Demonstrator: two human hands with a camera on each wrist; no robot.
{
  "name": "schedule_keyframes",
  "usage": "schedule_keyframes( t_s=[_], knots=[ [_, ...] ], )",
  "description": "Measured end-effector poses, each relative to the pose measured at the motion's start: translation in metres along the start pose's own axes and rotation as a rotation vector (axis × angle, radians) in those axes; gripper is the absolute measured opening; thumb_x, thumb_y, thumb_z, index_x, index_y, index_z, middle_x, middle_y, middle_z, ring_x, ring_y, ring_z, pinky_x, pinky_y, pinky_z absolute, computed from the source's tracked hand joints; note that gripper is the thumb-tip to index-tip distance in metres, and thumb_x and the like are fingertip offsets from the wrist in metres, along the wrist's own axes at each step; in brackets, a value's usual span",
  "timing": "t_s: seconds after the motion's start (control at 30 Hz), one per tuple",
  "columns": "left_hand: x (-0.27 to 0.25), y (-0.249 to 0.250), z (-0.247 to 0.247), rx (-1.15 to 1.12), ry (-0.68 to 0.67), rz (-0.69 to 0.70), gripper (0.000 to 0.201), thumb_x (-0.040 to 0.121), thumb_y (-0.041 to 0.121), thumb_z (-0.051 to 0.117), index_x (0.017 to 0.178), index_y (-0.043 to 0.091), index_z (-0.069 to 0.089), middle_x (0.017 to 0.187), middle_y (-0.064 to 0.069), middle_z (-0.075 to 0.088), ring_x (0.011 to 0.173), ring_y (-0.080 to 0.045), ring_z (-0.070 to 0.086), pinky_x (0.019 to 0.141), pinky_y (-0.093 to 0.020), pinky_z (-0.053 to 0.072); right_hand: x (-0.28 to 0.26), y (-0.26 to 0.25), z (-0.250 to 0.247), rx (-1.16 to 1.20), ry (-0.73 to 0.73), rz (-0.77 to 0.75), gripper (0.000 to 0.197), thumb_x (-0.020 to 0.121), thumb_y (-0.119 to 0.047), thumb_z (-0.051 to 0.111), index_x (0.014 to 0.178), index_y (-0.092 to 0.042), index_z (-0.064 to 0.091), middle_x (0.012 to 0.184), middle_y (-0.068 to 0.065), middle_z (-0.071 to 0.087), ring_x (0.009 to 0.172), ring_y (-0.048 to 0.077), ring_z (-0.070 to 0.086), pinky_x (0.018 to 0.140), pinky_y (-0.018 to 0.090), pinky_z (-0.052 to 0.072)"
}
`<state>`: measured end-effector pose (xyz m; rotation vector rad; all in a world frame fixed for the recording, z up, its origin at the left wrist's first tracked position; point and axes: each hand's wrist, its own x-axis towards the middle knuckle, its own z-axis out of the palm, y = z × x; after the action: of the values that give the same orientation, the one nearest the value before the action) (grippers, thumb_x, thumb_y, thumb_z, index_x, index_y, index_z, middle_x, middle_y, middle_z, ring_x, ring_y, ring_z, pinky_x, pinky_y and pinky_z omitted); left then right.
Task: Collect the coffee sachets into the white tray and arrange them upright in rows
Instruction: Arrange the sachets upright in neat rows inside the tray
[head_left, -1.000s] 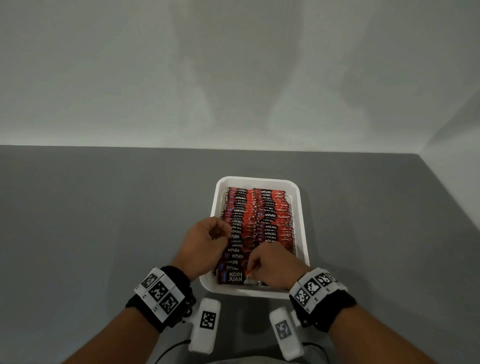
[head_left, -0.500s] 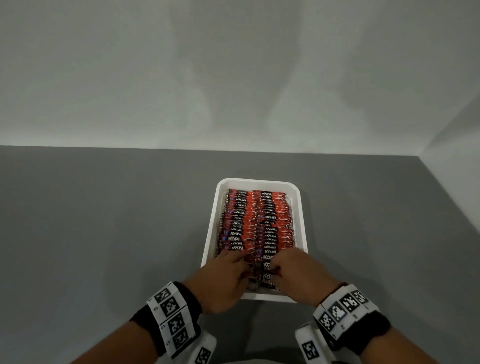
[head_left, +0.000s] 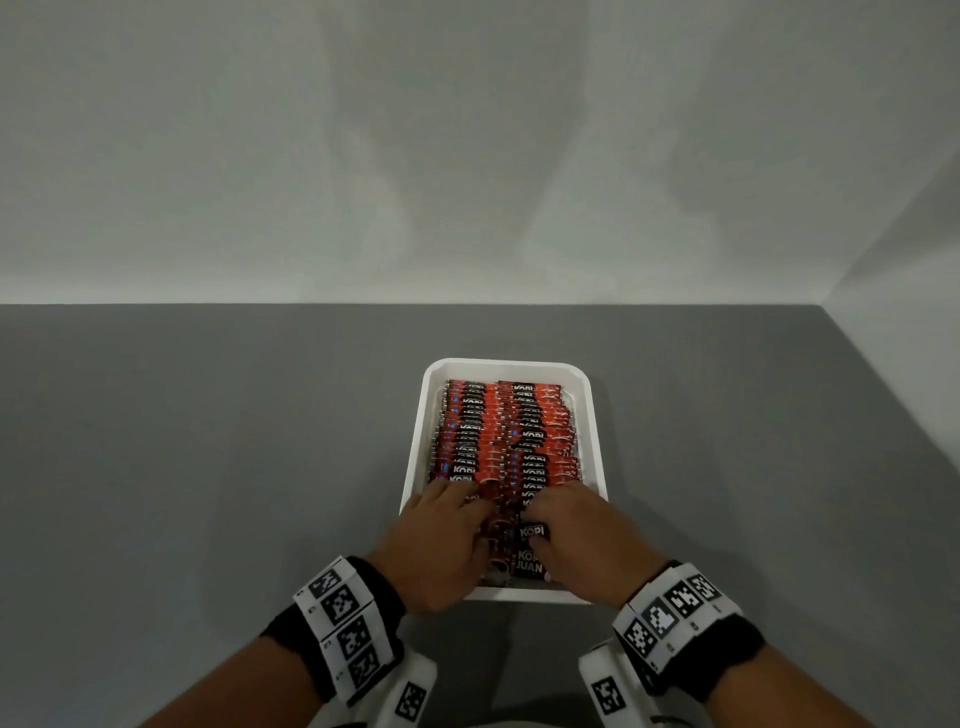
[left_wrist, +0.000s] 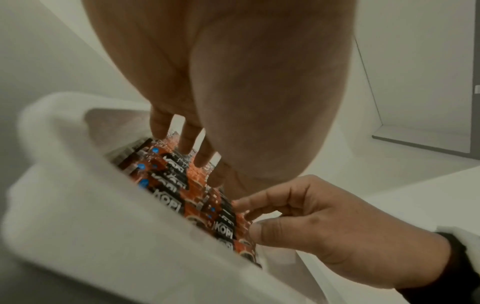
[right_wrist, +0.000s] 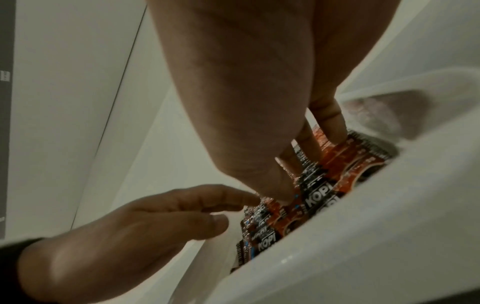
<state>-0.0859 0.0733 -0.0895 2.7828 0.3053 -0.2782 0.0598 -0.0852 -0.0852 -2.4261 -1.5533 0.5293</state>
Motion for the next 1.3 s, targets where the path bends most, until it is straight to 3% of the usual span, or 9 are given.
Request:
schedule_keyframes(
  t_s=[0.13,0.2,0.3,0.47,0.67,0.8,1.03,1.2,1.3],
  knots=[
    [0.021,0.000,-0.006,0.133,-0.071,-0.056,0.073,0.095,0.054,0.021,0.158,0.018,0.026,0.168,-0.006,0.016,0.155,-0.030,0.013,0.126,-0.047,0.011,0.010,-0.006,0.001,-0.122,-0.043,0.032,0.053,0.099,-0.040,0.052,0.147,-0.020,0.043,0.151,-0.003,0.044,0.140,0.019,0.038,0.118,0.038,0.031],
    [0.025,-0.001,-0.003,0.190,-0.132,-0.072,0.073,0.098,0.053,0.022,0.161,0.016,0.017,0.170,-0.008,0.009,0.156,-0.030,0.008,0.127,-0.048,0.008,0.012,-0.009,0.003,-0.164,-0.120,0.077,0.065,0.101,-0.043,0.049,0.156,-0.015,0.028,0.163,0.002,0.028,0.150,0.022,0.025,0.122,0.041,0.023],
    [0.023,-0.002,0.003,0.207,-0.193,-0.075,0.072,0.099,0.052,0.024,0.161,0.017,0.014,0.170,-0.007,0.008,0.156,-0.030,0.010,0.126,-0.049,0.010,0.010,-0.009,0.005,-0.173,-0.138,0.099,0.071,0.101,-0.047,0.048,0.158,-0.014,0.021,0.166,0.004,0.020,0.153,0.023,0.018,0.123,0.042,0.021],
    [0.030,-0.002,-0.005,0.181,-0.105,-0.109,0.071,0.103,0.044,0.036,0.162,0.015,0.009,0.171,-0.008,0.001,0.157,-0.031,0.002,0.127,-0.047,0.005,0.018,-0.006,0.008,-0.154,-0.083,0.142,0.079,0.101,-0.052,0.044,0.161,-0.013,0.011,0.169,0.007,0.008,0.157,0.025,0.005,0.127,0.042,0.009],
    [0.038,-0.004,-0.006,0.171,-0.184,-0.128,0.073,0.104,0.049,0.034,0.162,0.014,0.008,0.170,-0.008,0.003,0.157,-0.030,0.001,0.127,-0.048,0.003,0.024,-0.004,0.013,-0.156,-0.118,0.162,0.081,0.100,-0.057,0.043,0.160,-0.013,0.013,0.168,0.009,0.014,0.156,0.028,0.010,0.127,0.045,0.015],
    [0.042,-0.006,-0.010,0.157,-0.148,-0.120,0.074,0.103,0.046,0.037,0.162,0.014,0.007,0.171,-0.008,0.001,0.157,-0.030,0.002,0.127,-0.048,0.006,0.034,-0.003,0.006,-0.132,-0.111,0.162,0.080,0.101,-0.054,0.043,0.161,-0.014,0.010,0.169,0.008,0.008,0.156,0.029,0.006,0.127,0.047,0.014],
    [0.057,-0.003,-0.014,0.168,-0.104,-0.069,0.071,0.099,0.041,0.042,0.160,0.014,0.019,0.168,-0.006,0.017,0.154,-0.028,0.014,0.125,-0.048,0.010,0.043,-0.003,0.004,-0.174,-0.100,0.141,0.072,0.097,-0.043,0.048,0.158,-0.013,0.021,0.164,0.006,0.023,0.152,0.028,0.020,0.122,0.044,0.023],
    [0.057,-0.003,-0.012,0.184,-0.078,-0.026,0.093,0.077,0.058,0.009,0.158,0.015,0.025,0.165,-0.004,0.025,0.151,-0.026,0.022,0.124,-0.046,0.014,0.040,-0.004,0.005,-0.168,-0.078,0.149,0.071,0.096,-0.040,0.051,0.156,-0.014,0.025,0.163,0.006,0.025,0.151,0.028,0.022,0.122,0.042,0.020],
    [0.060,-0.003,-0.010,0.168,-0.068,-0.037,0.076,0.093,0.053,0.032,0.158,0.015,0.025,0.165,-0.005,0.025,0.151,-0.026,0.022,0.124,-0.045,0.015,0.041,-0.005,0.005,-0.166,-0.058,0.159,0.073,0.094,-0.042,0.054,0.156,-0.015,0.026,0.163,0.006,0.025,0.150,0.026,0.024,0.121,0.042,0.024]
  ],
)
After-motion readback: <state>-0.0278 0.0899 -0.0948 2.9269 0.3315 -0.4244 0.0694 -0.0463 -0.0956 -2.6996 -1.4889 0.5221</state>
